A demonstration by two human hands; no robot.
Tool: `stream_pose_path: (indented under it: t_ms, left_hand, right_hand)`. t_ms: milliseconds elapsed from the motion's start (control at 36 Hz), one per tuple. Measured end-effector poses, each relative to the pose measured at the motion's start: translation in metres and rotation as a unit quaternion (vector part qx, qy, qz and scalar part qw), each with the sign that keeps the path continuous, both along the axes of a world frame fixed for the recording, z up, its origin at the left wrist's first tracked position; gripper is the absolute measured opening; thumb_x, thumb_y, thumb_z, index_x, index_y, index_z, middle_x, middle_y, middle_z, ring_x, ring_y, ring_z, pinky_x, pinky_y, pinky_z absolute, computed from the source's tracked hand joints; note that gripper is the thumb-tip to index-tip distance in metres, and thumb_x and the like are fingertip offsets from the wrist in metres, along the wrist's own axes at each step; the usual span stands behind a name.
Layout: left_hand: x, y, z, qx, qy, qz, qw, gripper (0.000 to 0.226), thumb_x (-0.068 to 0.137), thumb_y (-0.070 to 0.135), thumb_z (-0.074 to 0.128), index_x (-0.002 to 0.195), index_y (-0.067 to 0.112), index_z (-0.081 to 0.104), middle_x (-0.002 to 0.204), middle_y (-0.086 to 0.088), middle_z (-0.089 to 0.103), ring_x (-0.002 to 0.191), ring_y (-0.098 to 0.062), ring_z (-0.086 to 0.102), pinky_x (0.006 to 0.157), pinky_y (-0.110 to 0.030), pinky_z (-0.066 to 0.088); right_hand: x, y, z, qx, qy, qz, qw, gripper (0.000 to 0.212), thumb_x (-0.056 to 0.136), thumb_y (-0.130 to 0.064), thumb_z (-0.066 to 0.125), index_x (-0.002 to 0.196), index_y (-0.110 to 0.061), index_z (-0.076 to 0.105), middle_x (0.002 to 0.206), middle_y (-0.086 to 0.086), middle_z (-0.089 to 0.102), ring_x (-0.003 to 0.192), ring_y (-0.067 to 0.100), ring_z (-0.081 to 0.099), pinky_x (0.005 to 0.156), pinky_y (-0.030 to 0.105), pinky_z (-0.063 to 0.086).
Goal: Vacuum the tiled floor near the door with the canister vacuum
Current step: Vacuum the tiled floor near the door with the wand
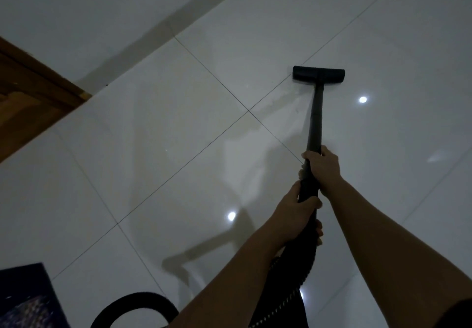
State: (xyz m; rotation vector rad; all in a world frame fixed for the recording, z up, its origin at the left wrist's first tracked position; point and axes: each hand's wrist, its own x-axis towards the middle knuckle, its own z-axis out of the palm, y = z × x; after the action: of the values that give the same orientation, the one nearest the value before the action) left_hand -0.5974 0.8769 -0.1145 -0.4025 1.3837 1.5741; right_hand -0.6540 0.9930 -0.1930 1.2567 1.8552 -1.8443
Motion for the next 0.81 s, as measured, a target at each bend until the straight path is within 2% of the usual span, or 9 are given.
stream_pose_path:
  t_ms: [250, 333, 528, 806]
  left_hand:
    - [0.041, -0.017, 0.002, 0.004, 0.001, -0.014, 1.000, 0.048, 0.095, 0.010, 0.048, 0.140, 0.018, 0.035, 0.066, -0.012, 0.053, 0.041, -0.012, 0.055, 0.040, -0.021, 0.048]
    - [0.055, -0.025, 0.000, 0.007, -0.004, -0.013, 1.000, 0.047, 0.094, 0.012, 0.049, 0.138, 0.023, 0.038, 0.066, -0.013, 0.053, 0.044, -0.016, 0.054, 0.041, -0.025, 0.048]
    - [0.080, -0.038, -0.003, 0.014, -0.014, 0.006, 1.000, 0.048, 0.094, 0.010, 0.049, 0.138, 0.024, 0.037, 0.064, -0.014, 0.052, 0.039, -0.015, 0.053, 0.040, -0.025, 0.046]
    - [0.113, -0.054, 0.001, 0.007, -0.010, 0.010, 1.000, 0.049, 0.093, 0.012, 0.049, 0.138, 0.029, 0.037, 0.067, -0.015, 0.054, 0.044, -0.017, 0.055, 0.044, -0.027, 0.048]
  right_hand:
    - [0.042, -0.016, 0.000, -0.026, 0.001, -0.017, 1.000, 0.025, 0.089, -0.002, 0.056, 0.114, -0.002, 0.053, 0.063, 0.010, 0.050, 0.044, 0.020, 0.050, 0.044, 0.029, 0.047]
    - [0.056, -0.023, -0.001, -0.032, 0.001, -0.025, 0.999, 0.022, 0.088, -0.001, 0.056, 0.109, -0.002, 0.054, 0.060, 0.009, 0.049, 0.043, 0.020, 0.049, 0.044, 0.028, 0.046]
    - [0.080, -0.038, -0.002, -0.039, -0.002, -0.024, 0.999, 0.017, 0.088, -0.001, 0.056, 0.105, -0.004, 0.054, 0.060, 0.008, 0.049, 0.043, 0.019, 0.048, 0.042, 0.027, 0.046]
    - [0.109, -0.057, 0.004, -0.038, -0.004, -0.008, 0.999, 0.018, 0.088, -0.001, 0.054, 0.105, -0.006, 0.053, 0.061, 0.009, 0.048, 0.044, 0.019, 0.047, 0.041, 0.027, 0.045]
